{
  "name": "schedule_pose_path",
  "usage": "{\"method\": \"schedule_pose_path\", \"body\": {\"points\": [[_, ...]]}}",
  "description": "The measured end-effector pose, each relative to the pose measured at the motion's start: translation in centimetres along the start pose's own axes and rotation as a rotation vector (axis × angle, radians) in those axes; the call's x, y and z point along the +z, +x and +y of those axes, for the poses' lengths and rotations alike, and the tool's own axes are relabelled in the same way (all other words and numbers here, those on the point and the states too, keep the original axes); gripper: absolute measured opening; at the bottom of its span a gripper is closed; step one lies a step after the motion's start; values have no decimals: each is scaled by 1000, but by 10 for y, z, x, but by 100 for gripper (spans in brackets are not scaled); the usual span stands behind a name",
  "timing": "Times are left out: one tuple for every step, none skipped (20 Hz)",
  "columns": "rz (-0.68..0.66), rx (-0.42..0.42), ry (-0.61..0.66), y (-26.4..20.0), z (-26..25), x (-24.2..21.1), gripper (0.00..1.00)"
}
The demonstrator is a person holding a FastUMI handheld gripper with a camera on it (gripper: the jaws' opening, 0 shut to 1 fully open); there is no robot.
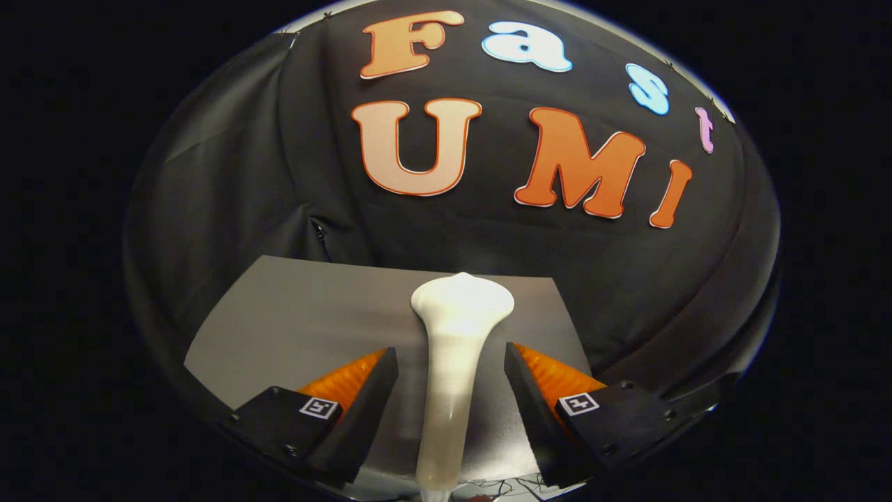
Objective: Iron the clothes twice with a garment steamer, once on the left side and once on the right side.
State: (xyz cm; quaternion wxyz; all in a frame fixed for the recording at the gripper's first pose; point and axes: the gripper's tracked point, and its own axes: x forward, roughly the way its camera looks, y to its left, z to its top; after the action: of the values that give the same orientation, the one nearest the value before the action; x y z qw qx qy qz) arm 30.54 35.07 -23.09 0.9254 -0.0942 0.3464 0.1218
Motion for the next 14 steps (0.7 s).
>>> {"method": "schedule_pose_path", "body": {"points": [[20,-8,-2,6,0,-1,99],[42,-16,-4,14,-3,-3,98],[68,-14,-3,23,-3,-7,97],[94,-8,2,29,-1,-12,95],[117,-2,12,35,0,-16,92],[134,-2,23,41,0,-20,90],[147,0,38,46,-1,-23,88],[158,4,50,50,-1,-25,85],[171,10,62,51,1,-26,83],[188,16,78,52,0,-29,80],[184,19,100,50,0,-27,64],[191,16,102,52,-1,-29,63],[194,17,105,51,-4,-28,60],[193,23,114,50,-4,-30,58]]}}
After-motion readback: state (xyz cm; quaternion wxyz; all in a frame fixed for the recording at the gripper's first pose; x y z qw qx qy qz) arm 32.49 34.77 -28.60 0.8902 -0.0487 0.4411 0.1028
